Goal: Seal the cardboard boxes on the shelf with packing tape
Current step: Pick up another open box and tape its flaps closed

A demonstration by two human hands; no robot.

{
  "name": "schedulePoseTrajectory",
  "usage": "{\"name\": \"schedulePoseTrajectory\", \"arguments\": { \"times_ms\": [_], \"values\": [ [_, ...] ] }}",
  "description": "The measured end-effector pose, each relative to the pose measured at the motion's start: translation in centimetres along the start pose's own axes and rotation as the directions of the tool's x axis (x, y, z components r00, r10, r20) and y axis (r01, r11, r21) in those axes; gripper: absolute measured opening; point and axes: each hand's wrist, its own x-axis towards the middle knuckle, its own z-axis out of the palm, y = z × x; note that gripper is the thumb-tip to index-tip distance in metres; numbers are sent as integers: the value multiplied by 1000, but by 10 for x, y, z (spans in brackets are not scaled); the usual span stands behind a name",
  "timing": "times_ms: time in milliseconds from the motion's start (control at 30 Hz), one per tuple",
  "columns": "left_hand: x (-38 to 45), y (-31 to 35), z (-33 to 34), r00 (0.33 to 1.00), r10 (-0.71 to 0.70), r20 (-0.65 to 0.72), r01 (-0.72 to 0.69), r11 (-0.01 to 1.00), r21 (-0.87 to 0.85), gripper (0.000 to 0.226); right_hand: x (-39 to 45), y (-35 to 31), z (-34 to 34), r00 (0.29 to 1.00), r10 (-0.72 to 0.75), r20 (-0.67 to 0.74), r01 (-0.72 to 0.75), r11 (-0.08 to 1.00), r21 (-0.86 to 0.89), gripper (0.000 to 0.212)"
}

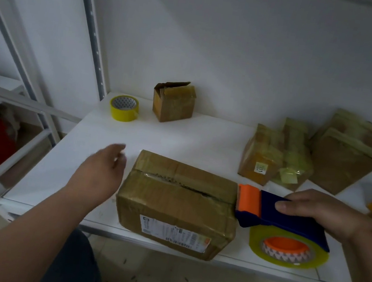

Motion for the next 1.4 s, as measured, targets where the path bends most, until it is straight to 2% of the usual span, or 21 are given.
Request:
{"name": "schedulePoseTrajectory", "arguments": {
  "times_ms": [33,67,133,200,233,333,467,733,933,1200,1233,1333,1400],
  "values": [
    [-3,7,-2,989,133,-56,-134,991,-19,53,0,1,1,1000,-6,-2,6,1000,4,106],
    [-6,16,-5,964,264,-16,-264,964,17,67,0,2,1,1000,-11,-4,11,1000,7,106],
    [-14,41,-5,864,444,236,-493,840,224,101,0,0,1,1000,-25,-5,25,1000,-5,104],
    [-18,59,8,754,472,456,-645,663,381,116,-2,-2,0,999,-40,-5,40,999,-22,103],
    [-17,63,15,725,455,517,-675,621,399,118,-4,-3,0,999,-45,-10,45,999,-31,103],
    [-8,64,25,704,407,582,-685,605,405,121,-7,-3,-1,998,-56,-33,54,997,-63,107],
    [-6,56,25,702,459,544,-702,574,422,124,-11,-5,-5,992,-107,-64,99,988,-122,104],
    [-7,54,27,717,491,495,-690,601,404,120,-33,-29,-21,969,-216,-117,181,951,-251,103],
    [-7,54,26,705,459,541,-697,588,410,117,-45,-41,-23,971,-211,-108,171,939,-297,101],
    [-6,52,27,702,450,552,-702,568,429,117,-46,-53,-29,969,-211,-129,163,937,-310,63],
    [-6,52,28,701,452,552,-703,567,429,118,-45,-53,-29,975,-185,-123,141,943,-302,66],
    [-8,52,29,698,455,553,-707,560,431,118,-34,-40,-23,996,-74,-51,55,950,-307,97],
    [-8,52,30,698,455,553,-708,555,436,118,-21,-24,-18,1000,-28,-3,26,963,-270,102]
  ]
}}
